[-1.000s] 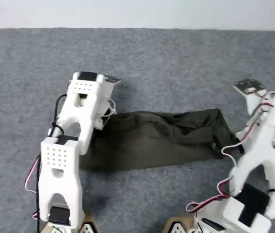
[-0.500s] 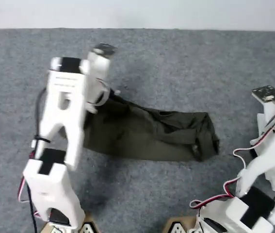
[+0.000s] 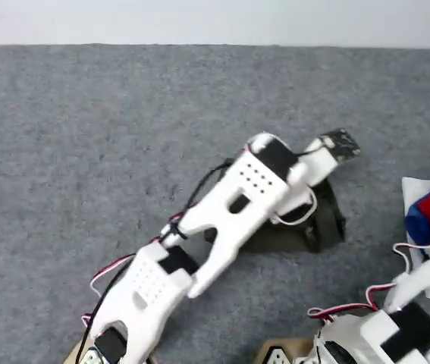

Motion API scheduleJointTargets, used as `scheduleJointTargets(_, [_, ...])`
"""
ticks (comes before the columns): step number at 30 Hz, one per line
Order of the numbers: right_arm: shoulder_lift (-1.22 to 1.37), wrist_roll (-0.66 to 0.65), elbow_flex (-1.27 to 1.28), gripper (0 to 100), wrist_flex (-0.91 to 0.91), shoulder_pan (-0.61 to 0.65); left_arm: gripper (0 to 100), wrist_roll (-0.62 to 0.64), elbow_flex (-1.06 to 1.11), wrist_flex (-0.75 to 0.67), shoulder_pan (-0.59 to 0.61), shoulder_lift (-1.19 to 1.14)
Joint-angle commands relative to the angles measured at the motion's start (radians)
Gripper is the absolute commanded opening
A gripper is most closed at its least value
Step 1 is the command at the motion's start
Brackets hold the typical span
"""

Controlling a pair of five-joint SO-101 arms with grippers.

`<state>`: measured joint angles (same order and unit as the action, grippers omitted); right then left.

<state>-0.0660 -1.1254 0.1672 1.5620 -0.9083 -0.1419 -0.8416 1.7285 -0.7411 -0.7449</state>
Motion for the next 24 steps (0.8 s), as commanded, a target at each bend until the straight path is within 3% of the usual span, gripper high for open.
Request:
scheduleJointTargets(1, [-0.041, -0.015, -0.005, 2.1, -0.01, -0.03, 1, 0.029, -0.136, 0.029, -0.043, -0.046])
scheduleJointTargets(7, [-0.041, -0.015, -0.005, 2.1, -0.01, -0.027, 2, 0.097, -0.259, 0.005, -0.046, -0.129])
scheduleJointTargets(14, [-0.041, -0.015, -0.005, 2.1, -0.008, -0.03, 18, 0.315, -0.481, 0.002, -0.035, -0.198])
scheduleJointTargets(24, [-0.041, -0.015, -0.005, 2.1, 0.001, -0.024, 18, 0.321, -0.522, 0.025, 0.038, -0.153])
